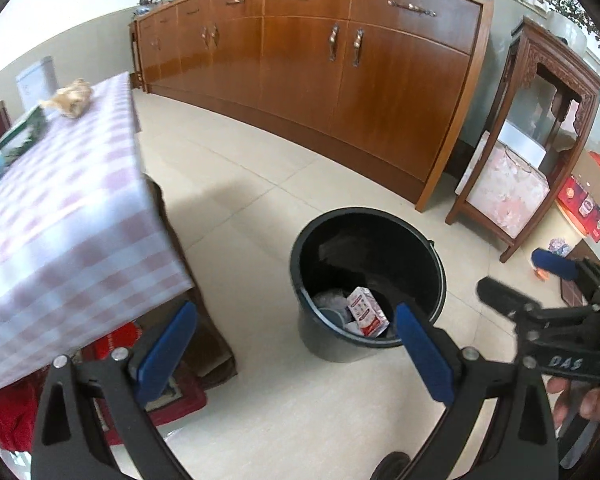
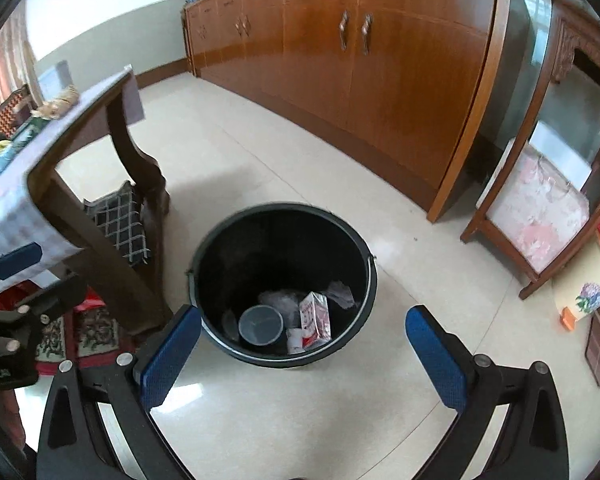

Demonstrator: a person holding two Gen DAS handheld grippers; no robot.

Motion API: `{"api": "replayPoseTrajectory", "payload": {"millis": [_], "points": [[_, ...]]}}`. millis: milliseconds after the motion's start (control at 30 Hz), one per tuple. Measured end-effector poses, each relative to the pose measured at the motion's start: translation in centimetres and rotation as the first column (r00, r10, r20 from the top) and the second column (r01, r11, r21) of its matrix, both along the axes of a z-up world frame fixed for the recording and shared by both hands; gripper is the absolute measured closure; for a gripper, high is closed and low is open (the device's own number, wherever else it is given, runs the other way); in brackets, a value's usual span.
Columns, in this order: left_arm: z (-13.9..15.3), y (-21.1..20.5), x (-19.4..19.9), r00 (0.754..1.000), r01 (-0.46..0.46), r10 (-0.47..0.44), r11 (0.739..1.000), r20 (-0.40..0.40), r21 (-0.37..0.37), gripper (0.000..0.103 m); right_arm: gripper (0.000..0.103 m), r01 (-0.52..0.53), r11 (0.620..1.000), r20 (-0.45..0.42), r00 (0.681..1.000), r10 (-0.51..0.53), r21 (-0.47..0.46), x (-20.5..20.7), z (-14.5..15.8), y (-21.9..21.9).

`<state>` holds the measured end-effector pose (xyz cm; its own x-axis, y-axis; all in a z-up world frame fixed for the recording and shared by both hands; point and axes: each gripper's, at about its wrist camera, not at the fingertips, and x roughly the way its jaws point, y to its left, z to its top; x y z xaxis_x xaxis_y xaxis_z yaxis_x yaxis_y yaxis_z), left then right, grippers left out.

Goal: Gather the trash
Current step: 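Move both tools back toward the table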

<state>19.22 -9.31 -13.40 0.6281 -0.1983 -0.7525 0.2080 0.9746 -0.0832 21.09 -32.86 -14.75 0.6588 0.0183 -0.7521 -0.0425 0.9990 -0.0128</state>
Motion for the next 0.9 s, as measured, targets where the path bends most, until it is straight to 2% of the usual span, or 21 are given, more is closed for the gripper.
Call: {"api": "replayPoseTrajectory", "payload": {"millis": [167, 400, 600, 900], "points": [[1.9, 2.5, -2.2, 0.998, -0.058, 0.057, 0.998, 0.031, 0.015, 0.003, 0.000, -0.016, 1.000, 0.067, 0.998, 0.015, 0.008, -2.3, 3.3, 2.1], [5.6, 6.9, -5.1, 0.982, -0.161, 0.162, 0.987, 0.101, -0.019, 0.003, 0.000, -0.072, 0.997, 0.156, 0.985, 0.071, -0.002, -4.2, 7.2, 6.2], [7.9, 11.4, -7.2, 0.952, -0.258, 0.258, 0.966, 0.166, -0.022, 0.002, 0.000, -0.166, 0.986, 0.210, 0.964, 0.162, 0.001, -4.5, 9.4, 11.1], [9.7, 18.1, -9.4, 0.890, -0.400, 0.400, 0.915, 0.221, -0.044, 0.002, 0.000, -0.313, 0.950, 0.265, 0.916, 0.301, 0.003, -4.7, 11.4, 18.4]]}}
